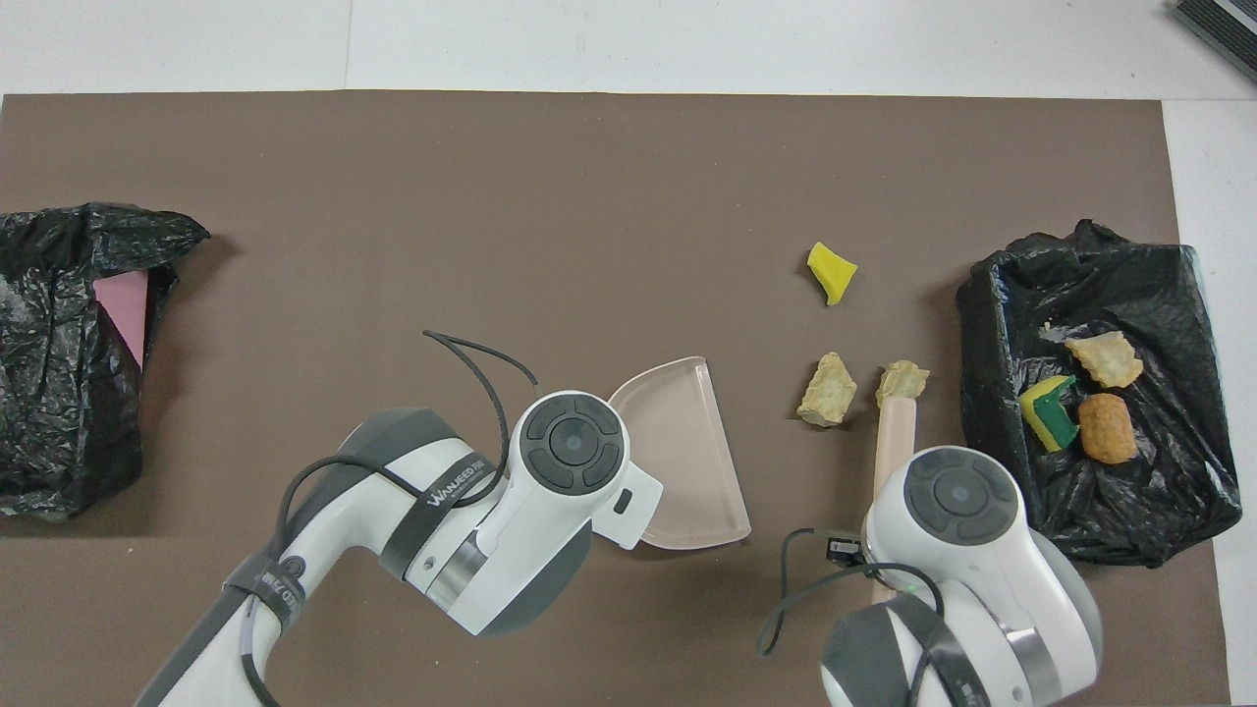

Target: Sweep and dump trash in bin

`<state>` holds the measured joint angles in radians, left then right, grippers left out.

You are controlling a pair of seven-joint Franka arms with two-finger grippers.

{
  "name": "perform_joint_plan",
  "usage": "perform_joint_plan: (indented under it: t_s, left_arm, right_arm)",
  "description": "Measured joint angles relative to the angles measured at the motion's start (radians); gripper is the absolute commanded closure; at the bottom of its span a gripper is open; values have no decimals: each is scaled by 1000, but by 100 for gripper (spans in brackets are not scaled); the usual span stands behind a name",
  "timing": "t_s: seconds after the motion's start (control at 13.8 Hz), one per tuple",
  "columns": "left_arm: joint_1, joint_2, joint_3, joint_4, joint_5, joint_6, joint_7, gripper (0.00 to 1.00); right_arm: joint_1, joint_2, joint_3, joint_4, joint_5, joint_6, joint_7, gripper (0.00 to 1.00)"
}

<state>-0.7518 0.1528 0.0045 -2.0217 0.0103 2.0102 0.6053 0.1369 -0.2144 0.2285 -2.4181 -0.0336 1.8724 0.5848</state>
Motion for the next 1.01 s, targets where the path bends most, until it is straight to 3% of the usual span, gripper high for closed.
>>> perform_joint_plan:
  t_s: [0.22,0.51,0.8,1.01]
  left_arm:
    - [0,4,0,2,-6,0,-9,100]
    - [0,5,0,3,-9,0,-14,100]
    - [-1,6,0,3,-13,0,-37,100]
    - [-3,7,-2,3,-13,-1,-68,100]
  right_arm:
    - [-6,94,-3,138,-18,-102,0,100]
    - [-29,83,-5,176,-66,-283,35,100]
    - [-19,-37,4,43,-64,-321,155,100]
    - [-23,-181,4,-154,22,-215,176,100]
